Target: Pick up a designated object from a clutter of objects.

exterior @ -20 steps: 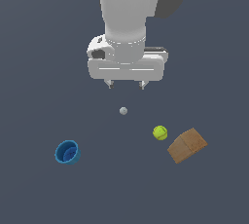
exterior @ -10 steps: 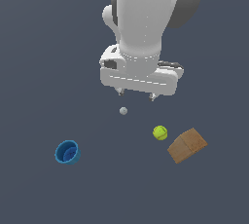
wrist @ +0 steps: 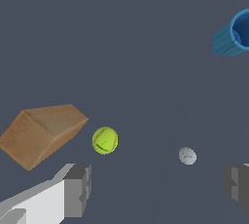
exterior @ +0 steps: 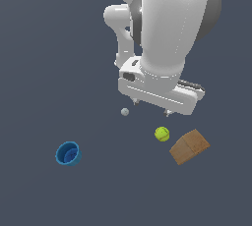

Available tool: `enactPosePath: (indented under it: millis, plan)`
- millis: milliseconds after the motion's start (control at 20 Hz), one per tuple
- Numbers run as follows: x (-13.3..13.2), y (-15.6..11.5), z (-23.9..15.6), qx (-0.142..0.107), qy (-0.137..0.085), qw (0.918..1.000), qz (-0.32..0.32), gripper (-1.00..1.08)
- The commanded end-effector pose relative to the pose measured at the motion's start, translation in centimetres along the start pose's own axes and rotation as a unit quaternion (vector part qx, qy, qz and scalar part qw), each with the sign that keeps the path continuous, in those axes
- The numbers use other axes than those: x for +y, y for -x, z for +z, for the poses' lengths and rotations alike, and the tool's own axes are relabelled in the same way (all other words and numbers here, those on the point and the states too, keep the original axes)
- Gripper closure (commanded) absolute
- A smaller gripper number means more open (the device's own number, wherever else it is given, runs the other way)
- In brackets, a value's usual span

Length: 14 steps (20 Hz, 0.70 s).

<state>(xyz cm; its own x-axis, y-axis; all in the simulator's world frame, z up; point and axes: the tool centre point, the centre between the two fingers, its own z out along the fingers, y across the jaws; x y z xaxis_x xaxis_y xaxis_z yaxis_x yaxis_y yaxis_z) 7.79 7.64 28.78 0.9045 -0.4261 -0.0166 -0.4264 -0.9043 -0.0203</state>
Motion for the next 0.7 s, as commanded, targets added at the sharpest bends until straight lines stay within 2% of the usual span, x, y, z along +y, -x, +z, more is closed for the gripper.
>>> enactPosePath:
  millis: [0, 300, 650]
  plan:
    - [-1.2, -0.2, 0.6, 0.0, 0.0, 0.9997, 0.025, -0.92]
    - [-4.2, -0.3, 2.0, 0.0, 0.001, 0.9964, 0.085, -0.92]
    - [-7.6, -0.3, 3.8, 0.002, 0.003, 0.9883, 0.153, -0.92]
